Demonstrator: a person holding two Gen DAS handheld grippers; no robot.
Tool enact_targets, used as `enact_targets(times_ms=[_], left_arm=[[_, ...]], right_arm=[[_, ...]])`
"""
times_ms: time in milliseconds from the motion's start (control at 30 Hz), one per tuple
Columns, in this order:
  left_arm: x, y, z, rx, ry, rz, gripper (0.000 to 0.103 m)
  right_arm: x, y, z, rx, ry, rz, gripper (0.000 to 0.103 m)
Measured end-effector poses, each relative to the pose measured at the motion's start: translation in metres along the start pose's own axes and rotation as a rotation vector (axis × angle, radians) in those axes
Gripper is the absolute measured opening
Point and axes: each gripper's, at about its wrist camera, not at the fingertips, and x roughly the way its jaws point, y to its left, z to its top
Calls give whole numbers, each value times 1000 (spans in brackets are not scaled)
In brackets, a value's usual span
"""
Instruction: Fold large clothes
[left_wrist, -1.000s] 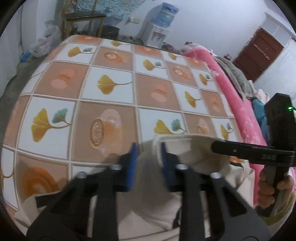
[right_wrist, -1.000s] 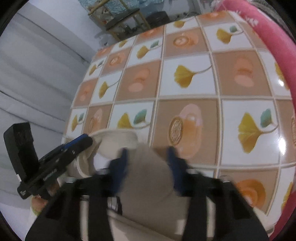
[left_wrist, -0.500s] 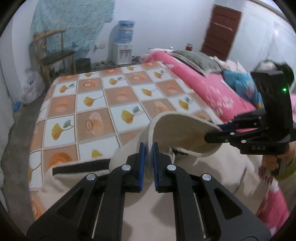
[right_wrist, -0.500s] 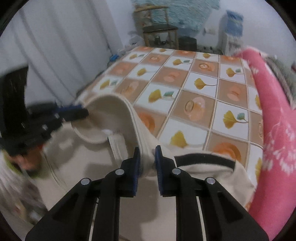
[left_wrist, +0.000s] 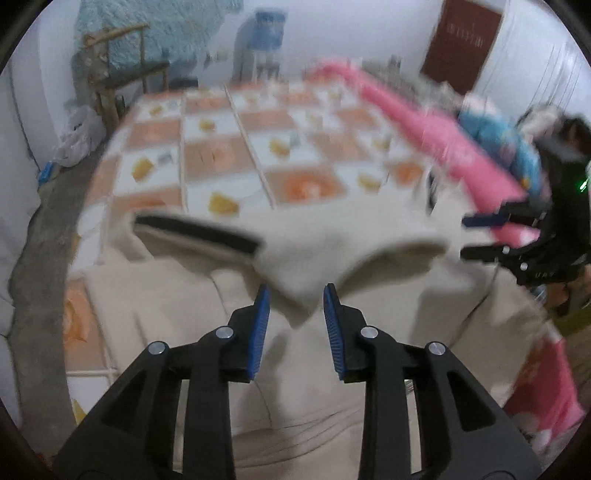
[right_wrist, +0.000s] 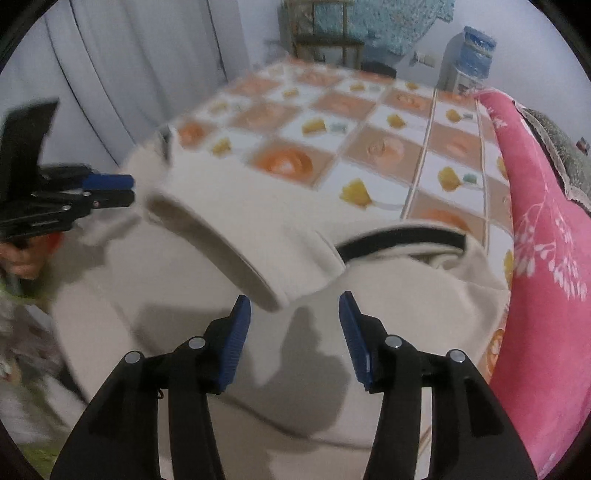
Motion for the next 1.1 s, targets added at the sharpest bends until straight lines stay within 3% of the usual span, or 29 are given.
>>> enact_targets(times_ms=[67,167,300,400,433,467,533,633,767,867,933,1100], left_arm=[[-16,5,10,-21,-67,-17,29],[-9,2,33,-52,-91,0,28],[39,-16,51,-26,-40,98,28],[84,-24,37,6,88,172,28],[92,-24,32,7,112,181,28],[95,-25,24,22,88,193,29],[93,-30,18,85,67,217,29],[80,-29,20,78,68,206,29],[61,-28,14,74,65,169,29],[74,-25,1,73,120,200,29],[74,-30,-3,85,106,217,29],[34,-18,-3,-40,79,164,29]], right_arm=[[-15,-4,11,42,-53,63,49],[-11,-4,34,89,-85,86,49],[39,3,60,97,-41,66,39],[83,13,55,60,33,17,38],[92,16,50,45,48,1,38],[93,18,46,27,26,-15,38],[89,25,42,-22,15,-55,38],[76,26,40,0,20,-63,38],[44,29,28,-4,-37,-67,38],[64,18,15,33,38,-109,38],[70,13,11,72,28,-92,38],[38,26,6,123,9,-111,38]])
